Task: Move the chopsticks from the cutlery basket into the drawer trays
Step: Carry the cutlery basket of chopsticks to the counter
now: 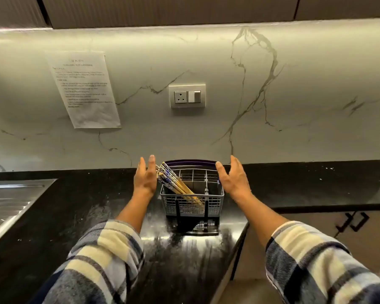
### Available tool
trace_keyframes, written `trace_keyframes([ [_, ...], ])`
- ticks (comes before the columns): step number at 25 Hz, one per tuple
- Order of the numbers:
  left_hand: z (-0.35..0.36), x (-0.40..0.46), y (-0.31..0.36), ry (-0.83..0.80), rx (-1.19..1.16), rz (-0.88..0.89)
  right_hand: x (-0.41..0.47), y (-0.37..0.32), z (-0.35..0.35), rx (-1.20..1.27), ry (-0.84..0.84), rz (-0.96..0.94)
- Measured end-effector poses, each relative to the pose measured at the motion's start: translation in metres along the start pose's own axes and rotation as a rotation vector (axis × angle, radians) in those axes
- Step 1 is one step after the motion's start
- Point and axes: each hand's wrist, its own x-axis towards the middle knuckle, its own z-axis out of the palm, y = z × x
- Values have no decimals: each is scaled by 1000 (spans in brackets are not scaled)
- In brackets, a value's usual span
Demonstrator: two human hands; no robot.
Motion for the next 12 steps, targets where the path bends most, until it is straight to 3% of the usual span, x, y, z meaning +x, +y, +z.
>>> trace_keyframes([
  [3, 10, 20, -32, -16, -131, -182, 14, 21, 22, 199, -17, 207],
  [6, 27, 35, -56, -163, -475, -355, 31, 54, 46, 421, -36, 368],
  [9, 42, 44, -66, -292, -649, -398, 33, 63, 59, 707, -92, 465],
  [12, 58, 46, -80, -282, -744, -418, 30, 82, 71, 840, -123, 570],
])
